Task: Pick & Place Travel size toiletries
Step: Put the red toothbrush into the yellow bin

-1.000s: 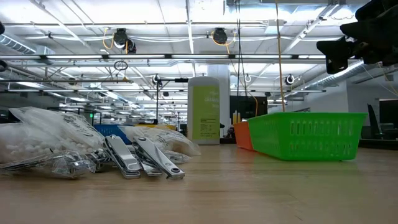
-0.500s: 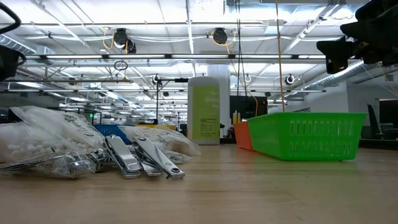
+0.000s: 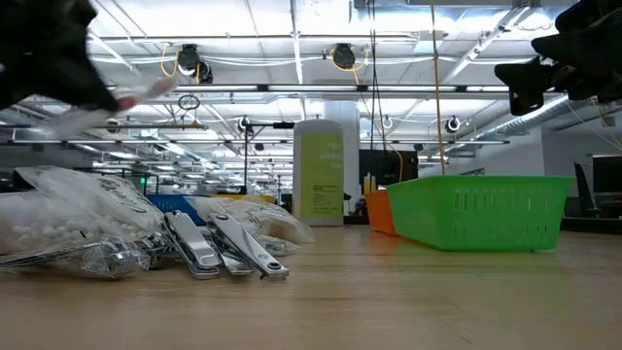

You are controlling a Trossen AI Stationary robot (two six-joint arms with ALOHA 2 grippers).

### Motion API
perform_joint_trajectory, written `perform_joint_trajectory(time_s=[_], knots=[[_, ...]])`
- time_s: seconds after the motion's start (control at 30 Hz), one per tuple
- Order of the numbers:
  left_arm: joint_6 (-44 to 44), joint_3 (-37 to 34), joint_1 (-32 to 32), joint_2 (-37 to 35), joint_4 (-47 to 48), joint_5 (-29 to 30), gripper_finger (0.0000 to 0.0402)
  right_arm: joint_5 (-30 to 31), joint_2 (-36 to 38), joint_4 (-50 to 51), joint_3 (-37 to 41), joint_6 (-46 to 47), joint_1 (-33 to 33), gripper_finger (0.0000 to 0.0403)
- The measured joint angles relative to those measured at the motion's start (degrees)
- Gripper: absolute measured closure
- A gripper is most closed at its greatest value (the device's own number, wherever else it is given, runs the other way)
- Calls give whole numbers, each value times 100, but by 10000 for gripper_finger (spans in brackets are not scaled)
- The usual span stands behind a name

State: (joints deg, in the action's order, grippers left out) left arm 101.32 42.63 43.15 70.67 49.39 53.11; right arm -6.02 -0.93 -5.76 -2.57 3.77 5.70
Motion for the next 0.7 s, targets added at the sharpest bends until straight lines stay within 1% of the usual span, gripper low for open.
perform_joint_trajectory(time_s=[0.07,0.13,0.2,0.27,0.3,0.37,0.47,0.53,0.63,0.7], knots=[[-551,2,-328,-176,-13,360,396,-2,2,0,0,0,1,161],[-1066,2,-732,-361,-15,589,397,-1,1,0,0,0,0,161],[-1638,2,-1213,-582,-73,643,394,0,0,2,0,2,-1,161],[-2430,2,-1757,-805,-385,485,395,0,1,0,0,1,0,161],[-2909,2,-2052,-904,-680,281,397,0,0,0,0,1,0,161],[-3983,2,-2651,-1061,-1468,-343,397,-1,0,0,0,1,0,161],[-5670,4,-3437,-1127,-2887,-1529,395,0,0,0,0,2,0,161],[-6549,7,-3835,-1119,-3685,-2272,397,0,0,0,0,0,1,161],[-7397,15,-4399,-1070,-4558,-2983,396,0,0,0,0,1,0,161],[-7709,15,-4802,-1025,-4678,-3183,395,0,0,0,0,2,0,161]])
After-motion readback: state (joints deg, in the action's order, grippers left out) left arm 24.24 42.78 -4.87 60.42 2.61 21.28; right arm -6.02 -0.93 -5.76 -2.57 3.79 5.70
